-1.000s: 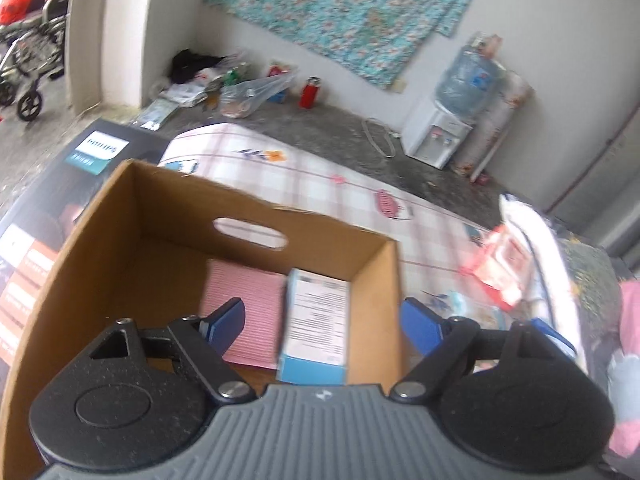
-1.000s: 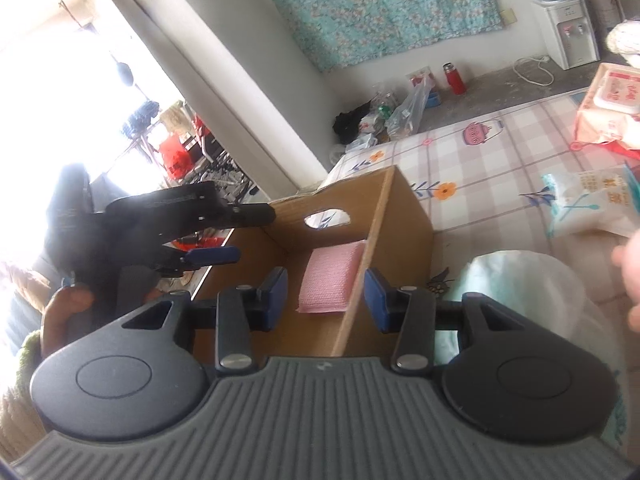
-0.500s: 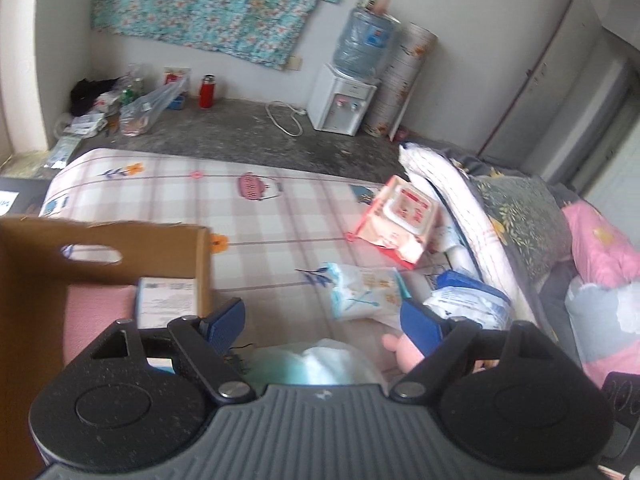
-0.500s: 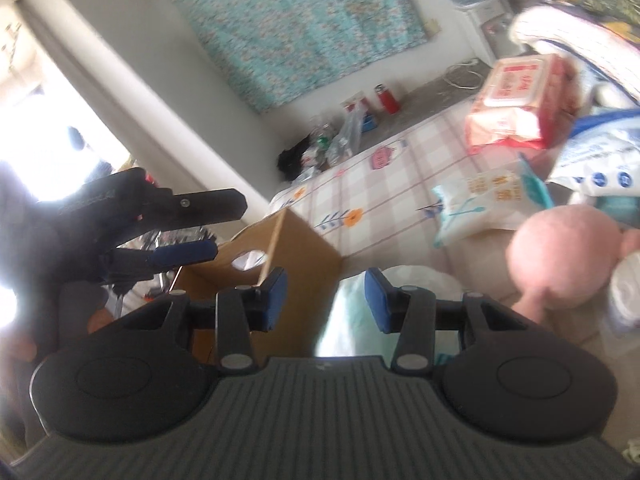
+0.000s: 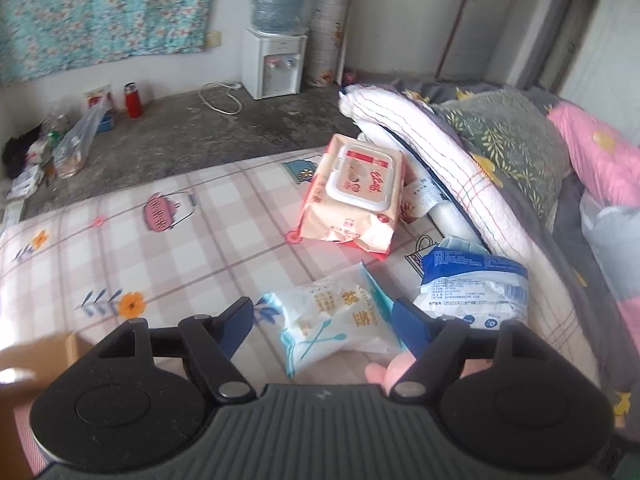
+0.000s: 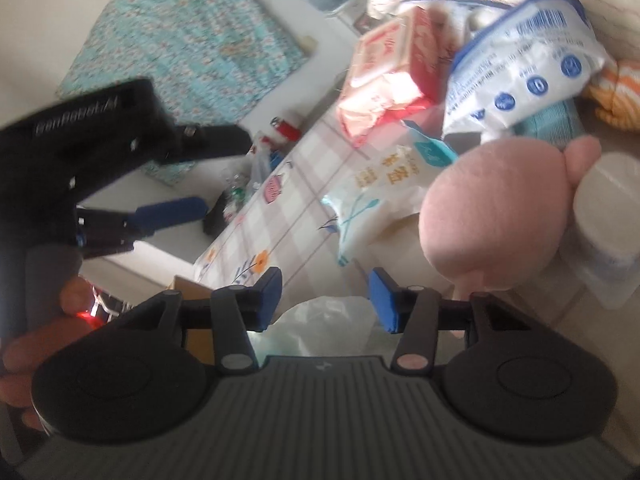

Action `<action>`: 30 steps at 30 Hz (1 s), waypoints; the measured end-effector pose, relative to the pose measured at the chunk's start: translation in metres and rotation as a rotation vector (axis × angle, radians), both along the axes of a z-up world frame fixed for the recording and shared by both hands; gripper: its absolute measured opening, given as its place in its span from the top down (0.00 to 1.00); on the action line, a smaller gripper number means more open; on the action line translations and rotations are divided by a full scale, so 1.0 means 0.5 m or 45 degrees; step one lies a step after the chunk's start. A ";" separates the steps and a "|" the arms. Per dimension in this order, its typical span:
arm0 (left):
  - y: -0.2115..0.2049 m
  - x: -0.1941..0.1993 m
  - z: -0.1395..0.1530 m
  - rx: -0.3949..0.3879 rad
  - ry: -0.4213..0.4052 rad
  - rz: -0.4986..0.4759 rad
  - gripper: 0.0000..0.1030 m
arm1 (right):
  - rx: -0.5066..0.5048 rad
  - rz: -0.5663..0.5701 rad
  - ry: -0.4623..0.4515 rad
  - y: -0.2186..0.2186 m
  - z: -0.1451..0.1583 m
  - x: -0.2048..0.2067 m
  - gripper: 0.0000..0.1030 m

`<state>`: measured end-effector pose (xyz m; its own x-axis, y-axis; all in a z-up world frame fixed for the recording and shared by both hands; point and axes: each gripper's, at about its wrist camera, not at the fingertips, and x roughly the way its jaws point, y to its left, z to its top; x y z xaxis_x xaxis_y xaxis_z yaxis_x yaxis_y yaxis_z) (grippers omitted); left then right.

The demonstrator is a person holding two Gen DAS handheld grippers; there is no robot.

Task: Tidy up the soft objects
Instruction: 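Move the left gripper back toward the wet-wipe packs on the bed, then close the left gripper on the white cotton swab bag and lift it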

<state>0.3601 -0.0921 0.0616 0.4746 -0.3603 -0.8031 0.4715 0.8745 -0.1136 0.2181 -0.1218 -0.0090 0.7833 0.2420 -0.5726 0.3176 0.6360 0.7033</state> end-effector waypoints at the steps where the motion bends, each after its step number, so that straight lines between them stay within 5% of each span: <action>1: -0.011 0.011 -0.010 0.007 0.000 -0.018 0.26 | 0.005 -0.018 0.011 0.003 -0.009 0.008 0.51; 8: -0.078 0.107 -0.112 0.107 0.075 -0.124 0.41 | -0.034 -0.126 0.032 0.031 -0.048 0.067 0.51; 20: -0.133 0.191 -0.211 0.231 0.192 -0.354 0.41 | 0.113 -0.091 0.056 -0.006 -0.091 0.064 0.50; 30: -0.124 0.204 -0.229 0.199 0.268 -0.354 0.46 | 0.144 -0.067 0.051 -0.010 -0.101 0.063 0.50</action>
